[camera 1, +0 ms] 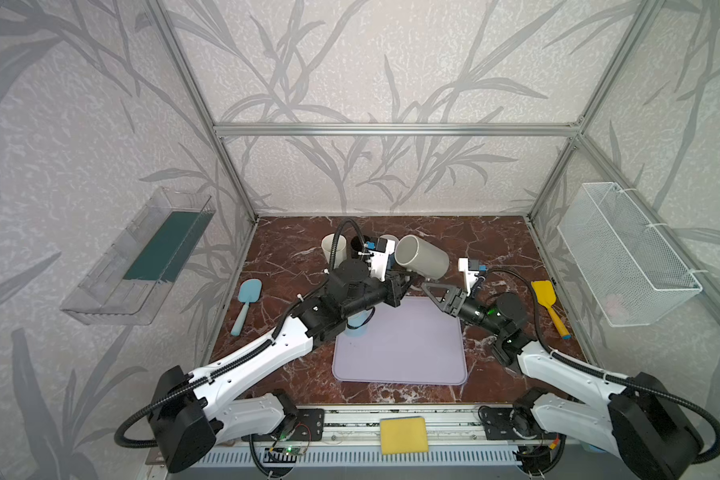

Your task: Turn the mug right side up

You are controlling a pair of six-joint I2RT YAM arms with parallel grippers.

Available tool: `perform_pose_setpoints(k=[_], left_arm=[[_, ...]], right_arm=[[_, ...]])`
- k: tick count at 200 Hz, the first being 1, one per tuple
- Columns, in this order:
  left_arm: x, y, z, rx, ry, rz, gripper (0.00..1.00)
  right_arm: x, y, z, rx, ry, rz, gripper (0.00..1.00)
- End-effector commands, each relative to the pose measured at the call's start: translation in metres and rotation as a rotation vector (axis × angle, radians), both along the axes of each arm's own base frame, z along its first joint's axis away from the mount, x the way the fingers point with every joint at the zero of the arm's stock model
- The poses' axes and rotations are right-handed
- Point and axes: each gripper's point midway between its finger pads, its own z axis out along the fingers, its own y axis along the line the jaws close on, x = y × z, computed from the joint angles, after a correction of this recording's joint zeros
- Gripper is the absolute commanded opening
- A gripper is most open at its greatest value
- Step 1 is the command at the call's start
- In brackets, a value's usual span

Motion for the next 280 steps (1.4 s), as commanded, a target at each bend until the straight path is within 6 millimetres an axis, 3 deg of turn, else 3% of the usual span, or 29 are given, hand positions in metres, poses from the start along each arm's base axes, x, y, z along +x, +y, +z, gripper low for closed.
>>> perform_pose_setpoints(k=[1,114,139,238,280], left_arm=[[-0.011,0.008,0.070,-0.209,-0.166,-0.021,0.00],[-0.019,0.039,0.080,-0.357,-0.231,0.001,0.00],[-0.014,0.041,0.080,-0.388,-0.225,-0.009,0.00],[-0.001,0.051,0.082,-0.504,-0.186,-0.046,0.00],[-0.001,0.046,0.081,-0.516,-0.156,-0.087,0.00]], right_arm=[[-0.001,0.001,0.037,0.081,-0.092,0.010,0.62],[0.011,0.022,0.062,0.202,-0.147,0.121,0.44],[0.004,0.030,0.069,0.199,-0.181,0.145,0.42],[0.003,0.023,0.091,0.237,-0.237,0.103,0.35],[0.001,0.021,0.101,0.251,-0.255,0.105,0.31]])
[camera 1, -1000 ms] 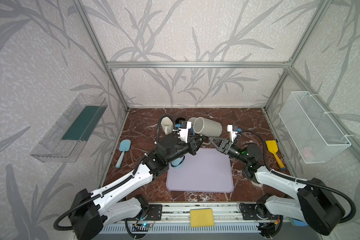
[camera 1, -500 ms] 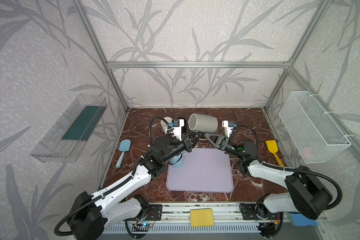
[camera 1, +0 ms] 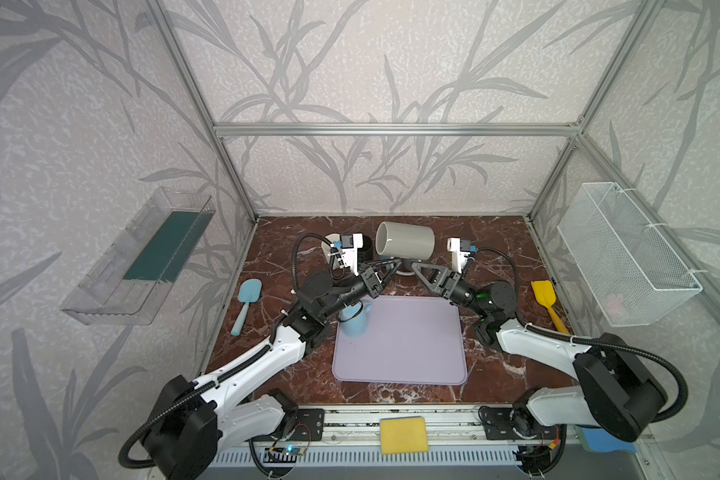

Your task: Turn the mug right side up

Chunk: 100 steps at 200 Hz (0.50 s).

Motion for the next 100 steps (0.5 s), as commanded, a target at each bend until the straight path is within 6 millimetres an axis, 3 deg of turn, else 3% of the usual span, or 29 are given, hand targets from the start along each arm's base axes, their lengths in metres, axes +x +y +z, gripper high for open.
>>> perform_pose_setpoints(k=[1,73,100], left_arm=[[-0.012,0.003,0.044,-0.112,-0.125,-0.046,0.00],[-0.013,-0.012,0.036,-0.062,-0.076,-0.131,0.00],[-0.015,-0.013,0.036,-0.047,-0.077,-0.144,0.00]], right_arm=[[-0.012,-0.007,0.040,0.072,-0.118,-0.005,0.31],[-0.017,-0.007,0.045,0.081,-0.116,0.017,0.20],[-0.018,-0.008,0.044,0.081,-0.115,0.020,0.05]])
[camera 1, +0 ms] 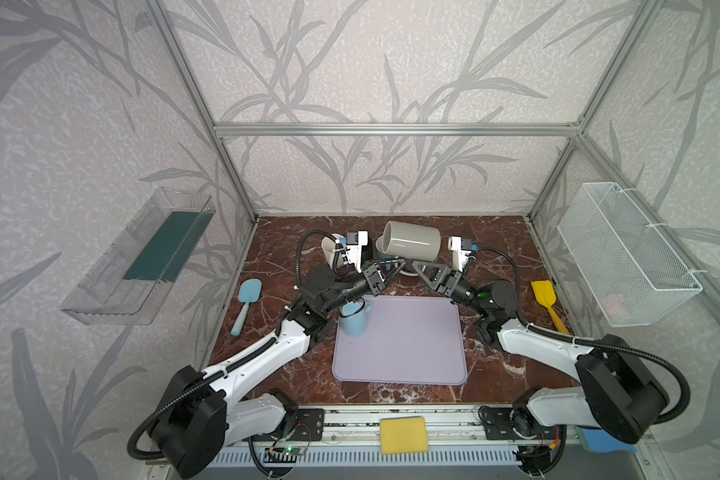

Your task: Turn the mug right side up

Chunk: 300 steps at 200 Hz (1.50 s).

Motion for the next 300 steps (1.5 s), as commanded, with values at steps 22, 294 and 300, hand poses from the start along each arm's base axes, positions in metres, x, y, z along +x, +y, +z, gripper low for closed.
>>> perform_pose_setpoints(k=[22,294,300], left_arm=[[-0.011,-0.001,0.034,-0.026,-0.097,-0.048,0.00],[-0.017,0.055,-0.033,0.347,0.015,0.214,0.45],[-0.016,0.056,-0.036,0.357,0.021,0.219,0.45]], right_arm=[[-0.019,-0.007,0.041,0.072,-0.137,0.013,0.00],[0.018,-0.040,-0.047,-0.337,0.054,-0.222,0.00],[0.019,-0.045,-0.053,-0.357,0.070,-0.230,0.00]])
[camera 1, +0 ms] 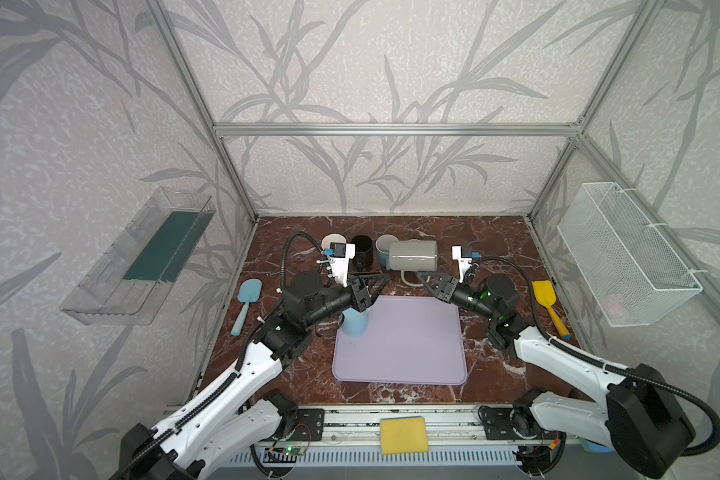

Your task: Turn the mug right side up

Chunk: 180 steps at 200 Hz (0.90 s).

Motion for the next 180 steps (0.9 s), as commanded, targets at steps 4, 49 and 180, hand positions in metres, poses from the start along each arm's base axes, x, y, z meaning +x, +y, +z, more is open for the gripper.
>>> perform_pose_setpoints(k=[4,49,180], left_arm=[[0.005,0.010,-0.007,0.057,0.001,0.056,0.45],[0.007,0.009,-0.011,0.082,0.012,0.059,0.45],[0.006,0.013,-0.013,0.106,0.020,0.070,0.45]], right_arm=[[-0.002,-0.021,0.019,-0.039,-0.099,-0.040,0.00],[0.002,-0.062,-0.010,-0.209,-0.013,-0.124,0.00],[0.046,-0.133,-0.066,-0.809,0.199,-0.282,0.00]])
